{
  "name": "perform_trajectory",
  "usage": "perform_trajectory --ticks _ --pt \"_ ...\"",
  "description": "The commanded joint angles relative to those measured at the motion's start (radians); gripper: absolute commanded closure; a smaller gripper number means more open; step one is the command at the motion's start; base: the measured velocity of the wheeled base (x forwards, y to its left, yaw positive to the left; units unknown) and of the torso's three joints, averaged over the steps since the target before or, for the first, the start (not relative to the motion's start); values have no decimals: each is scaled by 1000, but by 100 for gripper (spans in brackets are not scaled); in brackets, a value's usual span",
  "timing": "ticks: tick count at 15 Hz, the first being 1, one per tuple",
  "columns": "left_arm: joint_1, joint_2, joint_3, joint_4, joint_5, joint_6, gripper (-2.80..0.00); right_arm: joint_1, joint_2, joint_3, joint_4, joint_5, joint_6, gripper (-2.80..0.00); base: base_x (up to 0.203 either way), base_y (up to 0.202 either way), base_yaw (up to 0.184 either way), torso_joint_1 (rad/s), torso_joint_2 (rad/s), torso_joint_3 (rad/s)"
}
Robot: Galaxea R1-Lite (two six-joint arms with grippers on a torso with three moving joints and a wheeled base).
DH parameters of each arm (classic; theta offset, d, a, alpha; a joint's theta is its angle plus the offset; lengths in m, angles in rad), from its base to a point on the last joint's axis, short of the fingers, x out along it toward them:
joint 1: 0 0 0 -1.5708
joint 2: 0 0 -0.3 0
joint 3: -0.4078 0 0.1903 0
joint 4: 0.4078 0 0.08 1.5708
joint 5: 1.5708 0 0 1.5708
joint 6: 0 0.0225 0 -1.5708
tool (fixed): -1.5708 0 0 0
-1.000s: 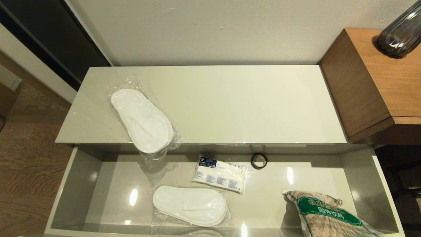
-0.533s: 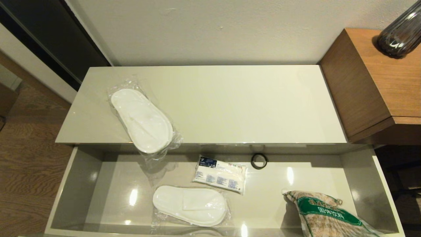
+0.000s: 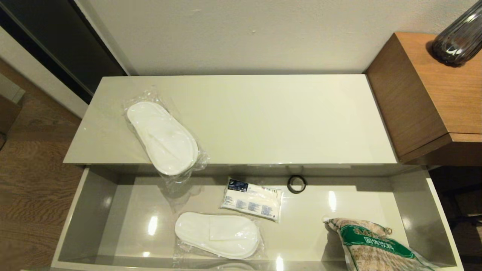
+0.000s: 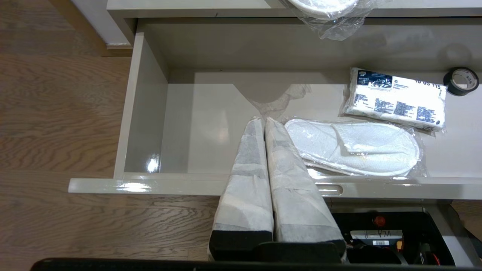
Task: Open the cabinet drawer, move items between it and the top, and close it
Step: Take out the solid drinks from the drawer
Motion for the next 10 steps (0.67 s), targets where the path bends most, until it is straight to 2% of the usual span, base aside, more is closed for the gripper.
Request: perform_trajectory --ticks 1,2,4,7,8,10 --pt "0 3 0 -1 1 -1 0 0 0 -1 -15 2 -2 0 0 0 0 0 0 0" --pt "-1 3 0 -1 0 1 0 0 5 -34 -10 6 -16 0 0 0 0 0 0 0" --pt "1 3 0 -1 1 1 0 0 97 -218 35 24 -25 0 0 0 0 0 0 0" --pt "0 3 0 -1 0 -1 0 0 454 -657 151 33 -29 0 0 0 0 0 0 0" --pt "0 3 0 -1 1 -1 0 0 573 -763 233 30 -58 0 0 0 0 0 0 0" --pt "0 3 0 -1 1 -1 0 8 813 -871 385 34 -197 0 0 0 0 0 0 0"
